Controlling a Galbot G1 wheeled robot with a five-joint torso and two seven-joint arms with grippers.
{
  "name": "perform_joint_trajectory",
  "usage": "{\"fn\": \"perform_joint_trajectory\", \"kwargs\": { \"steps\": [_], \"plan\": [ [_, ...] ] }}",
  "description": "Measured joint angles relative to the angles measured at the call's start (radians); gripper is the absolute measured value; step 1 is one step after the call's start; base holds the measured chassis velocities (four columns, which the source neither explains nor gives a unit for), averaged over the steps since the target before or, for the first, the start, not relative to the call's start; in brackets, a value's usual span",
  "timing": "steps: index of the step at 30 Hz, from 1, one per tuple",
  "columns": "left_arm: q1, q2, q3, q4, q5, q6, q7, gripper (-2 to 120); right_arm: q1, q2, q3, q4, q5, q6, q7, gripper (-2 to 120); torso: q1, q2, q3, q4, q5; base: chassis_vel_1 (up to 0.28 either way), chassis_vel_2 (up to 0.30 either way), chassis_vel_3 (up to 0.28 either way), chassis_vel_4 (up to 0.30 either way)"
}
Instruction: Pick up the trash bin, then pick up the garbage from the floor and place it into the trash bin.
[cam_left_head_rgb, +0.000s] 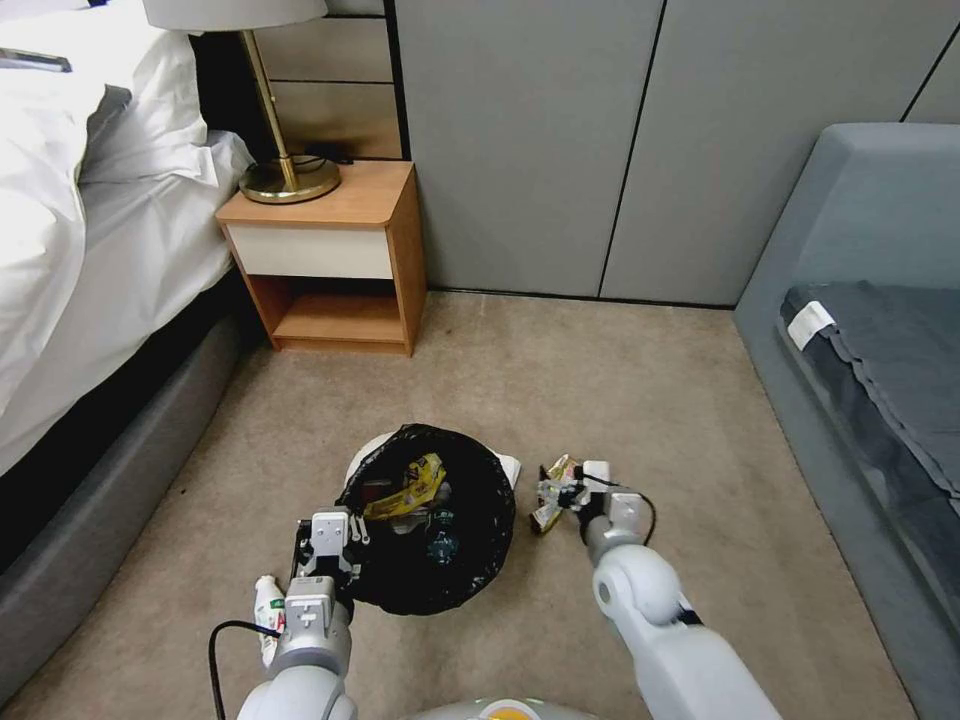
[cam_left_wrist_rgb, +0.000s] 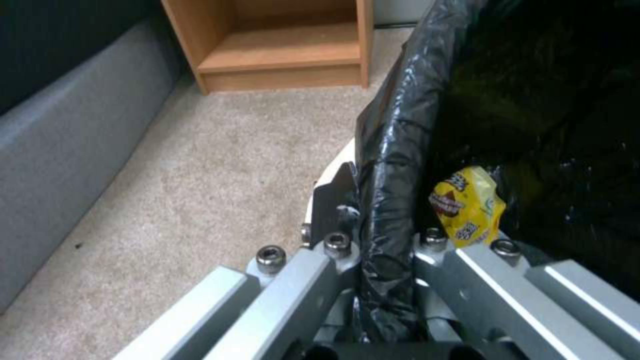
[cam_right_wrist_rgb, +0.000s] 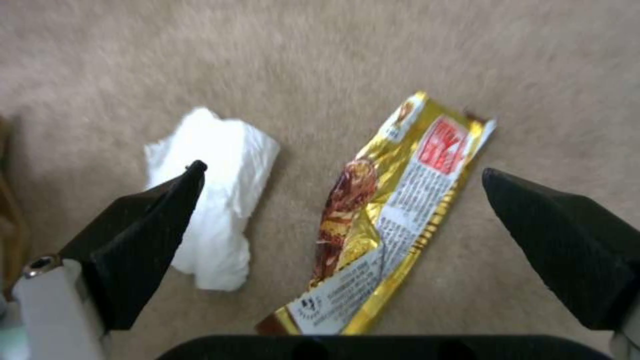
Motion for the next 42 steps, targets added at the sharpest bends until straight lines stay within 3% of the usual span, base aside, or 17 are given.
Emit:
{"fn": "perform_joint_trajectory", "kwargs": {
  "steps": [12,29,42],
  "plan": [
    [0.019,0.000,0.005,0.005,0.006,-0.007,0.000,1,0.099,0.052,0.027,-0.294,-0.101,0.105,-0.083,100,0.000,0.000,0.000,-0.0002,0.0001,0.000,0.000,0.000,0.000],
    [0.040,-0.005,0.007,-0.003,0.017,-0.013,0.000,1,0.137,0.085,0.035,-0.390,-0.121,0.144,-0.104,100,0.000,0.000,0.000,-0.0002,0.0001,0.000,0.000,0.000,0.000],
    [0.050,-0.006,0.003,-0.004,0.019,-0.020,0.000,1,0.150,0.099,0.053,-0.470,-0.180,0.200,-0.119,51,0.000,0.000,0.000,-0.0012,-0.0011,0.000,0.000,0.000,0.000]
  ]
}}
